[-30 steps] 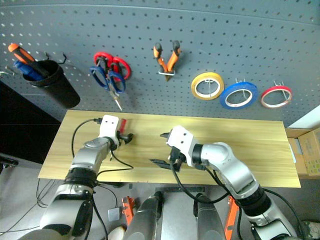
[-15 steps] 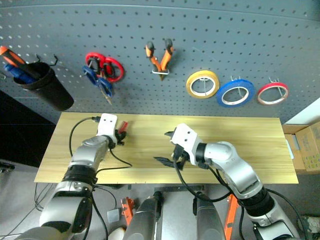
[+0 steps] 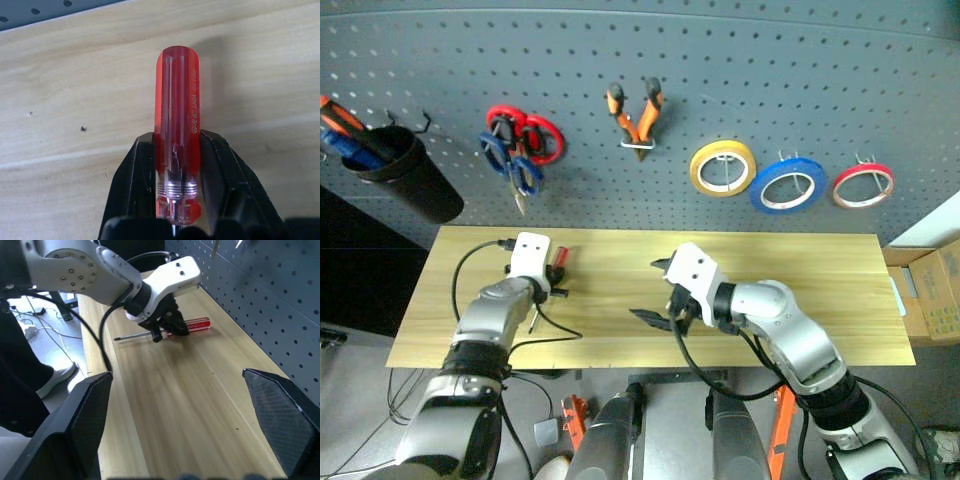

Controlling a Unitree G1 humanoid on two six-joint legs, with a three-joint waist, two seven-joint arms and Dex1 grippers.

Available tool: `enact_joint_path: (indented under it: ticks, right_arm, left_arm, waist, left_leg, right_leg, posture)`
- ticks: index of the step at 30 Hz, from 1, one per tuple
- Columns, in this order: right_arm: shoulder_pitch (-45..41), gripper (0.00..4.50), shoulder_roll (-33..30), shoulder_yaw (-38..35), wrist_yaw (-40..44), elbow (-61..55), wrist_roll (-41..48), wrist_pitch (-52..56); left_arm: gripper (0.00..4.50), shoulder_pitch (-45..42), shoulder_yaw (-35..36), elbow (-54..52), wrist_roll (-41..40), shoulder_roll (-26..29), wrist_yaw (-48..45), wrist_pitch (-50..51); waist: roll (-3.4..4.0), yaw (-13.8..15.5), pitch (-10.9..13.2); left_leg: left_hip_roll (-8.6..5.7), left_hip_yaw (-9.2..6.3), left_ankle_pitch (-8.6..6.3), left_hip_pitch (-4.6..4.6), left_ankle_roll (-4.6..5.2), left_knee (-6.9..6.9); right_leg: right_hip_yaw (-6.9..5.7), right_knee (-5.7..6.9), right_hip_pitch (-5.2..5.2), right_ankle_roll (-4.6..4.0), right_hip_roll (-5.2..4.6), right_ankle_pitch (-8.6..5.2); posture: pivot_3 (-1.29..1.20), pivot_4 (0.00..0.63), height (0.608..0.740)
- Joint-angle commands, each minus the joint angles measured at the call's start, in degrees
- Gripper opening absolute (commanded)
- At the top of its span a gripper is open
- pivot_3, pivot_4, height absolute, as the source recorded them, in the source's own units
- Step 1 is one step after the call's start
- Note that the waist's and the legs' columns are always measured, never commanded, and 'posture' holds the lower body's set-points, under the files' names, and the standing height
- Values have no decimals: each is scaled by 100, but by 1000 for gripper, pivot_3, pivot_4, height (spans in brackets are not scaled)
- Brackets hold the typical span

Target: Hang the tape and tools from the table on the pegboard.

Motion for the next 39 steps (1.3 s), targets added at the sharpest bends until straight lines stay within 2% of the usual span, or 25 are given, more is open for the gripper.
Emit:
enact_joint_path:
  ticks: [1, 6, 11, 15, 22, 28, 31, 39]
  right_arm:
    - [43, 4500, 56, -260, 78, -216, 274, -50]
    - [-42, 4500, 270, -570, -21, -157, 567, -14]
    - [-87, 4500, 315, -725, 17, -144, 737, -55]
    - [-150, 4500, 560, -1154, 6, -441, 1547, 282]
    - [-565, 4500, 1026, -1966, -786, -695, 2817, 1133]
    - [-761, 4500, 1114, -2115, -1218, -685, 3121, 1263]
    - [-858, 4500, 1120, -2056, -1262, -622, 3095, 1149]
    - [-1174, 4500, 1248, -1902, -1358, -379, 2918, 858]
  left_arm:
    - [850, 414, -202, -740, 124, -27, -83, -107]
    - [850, 901, -262, -1849, 195, -176, 82, 62]
    - [850, 1324, -19, -2986, 155, -271, 309, 277]
    - [850, 1517, 249, -3846, 46, -355, 422, 334]
    - [850, 1808, 643, -5098, -35, -351, 502, 637]
    - [850, 2142, 864, -6103, 25, -333, 602, 734]
    - [850, 1967, 1017, -6332, 5, -265, 605, 657]
    - [850, 508, 1506, -5188, 33, 432, 592, 15]
  waist:
    - [0, 8, 0]
    - [-2, 43, -2]
    - [-2, 120, -10]
    - [-7, 188, -20]
    - [-17, 321, -84]
    - [-28, 389, -200]
    - [-28, 451, -269]
    - [-26, 558, -443]
  left_leg:
    - [1, -1, 0, -1, 0, -1]
    - [41, 0, 0, -10, -2, -1]
    - [48, 0, 0, -12, -3, -1]
    - [49, -1, 0, -15, -6, -1]
    - [49, -4, 4, -19, -21, 0]
    - [47, -3, 4, -23, -25, 0]
    - [43, -1, 6, -21, -29, 0]
    - [79, -15, 31, 3, -69, 2]
  right_leg:
    - [0, 0, -1, 0, 0, 0]
    - [-3, -3, -8, 0, 1, 1]
    - [-7, -2, -12, 0, 5, 2]
    - [-11, -4, -13, -1, 7, 2]
    - [-17, -6, -14, -8, 8, 9]
    - [-18, -11, -15, -27, 10, 21]
    - [-19, -10, -15, -33, 19, 25]
    - [-31, -10, 1, -54, 91, 47]
  posture:
    - [73, 372, 740]
    - [97, 336, 740]
    - [132, 305, 740]
    - [164, 270, 740]
    - [203, 228, 740]
    - [214, 203, 740]
    - [232, 192, 740]
    - [239, 165, 740]
